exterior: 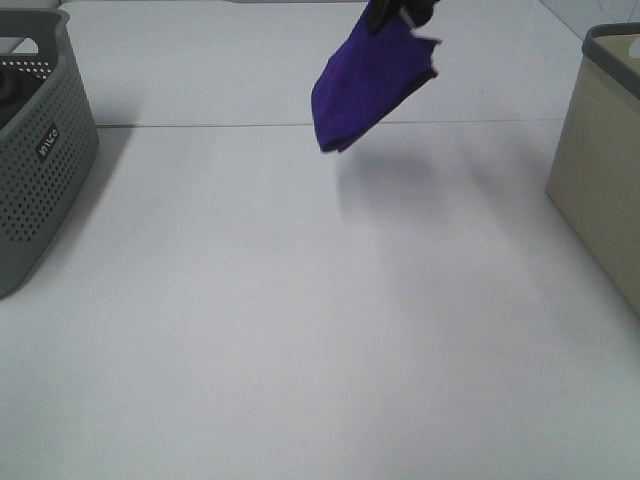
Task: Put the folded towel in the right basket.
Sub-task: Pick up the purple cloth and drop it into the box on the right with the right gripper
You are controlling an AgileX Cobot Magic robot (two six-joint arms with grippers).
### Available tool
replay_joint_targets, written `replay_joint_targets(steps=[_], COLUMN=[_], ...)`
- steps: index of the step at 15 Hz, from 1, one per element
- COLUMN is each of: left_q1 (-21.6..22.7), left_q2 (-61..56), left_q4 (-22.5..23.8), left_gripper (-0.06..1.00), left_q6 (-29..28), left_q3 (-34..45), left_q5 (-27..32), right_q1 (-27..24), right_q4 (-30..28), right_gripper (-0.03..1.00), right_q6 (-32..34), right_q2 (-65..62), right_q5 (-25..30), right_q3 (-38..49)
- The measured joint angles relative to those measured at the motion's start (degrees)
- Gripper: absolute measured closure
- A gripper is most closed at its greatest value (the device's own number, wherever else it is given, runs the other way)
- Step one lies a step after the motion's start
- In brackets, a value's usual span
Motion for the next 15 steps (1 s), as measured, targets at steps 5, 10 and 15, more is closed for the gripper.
replay_joint_targets(steps=[5, 10, 15], left_q1=[0.0, 0.0, 0.0], left_q2=[0.0, 0.0, 0.0], left_q4=[0.0, 0.0, 0.0], left_gripper=[-0.05, -0.05, -0.05], left_q6=[0.0, 0.0, 0.0], left_q3=[0.0, 0.0, 0.0], left_q5=[0.0, 0.0, 0.0], right_q1=[-17.1, -34.0, -35.2], right_q4=[-5.2, -8.9, -15.7], right_gripper=[0.92, 0.92, 0.92], right_q6=[0.5, -1.1, -2.0], right_q2=[-14.6, -18.5, -13.5], right_q5=[0.1, 0.5, 0.7], right_q3=[5.0, 14.7, 16.6])
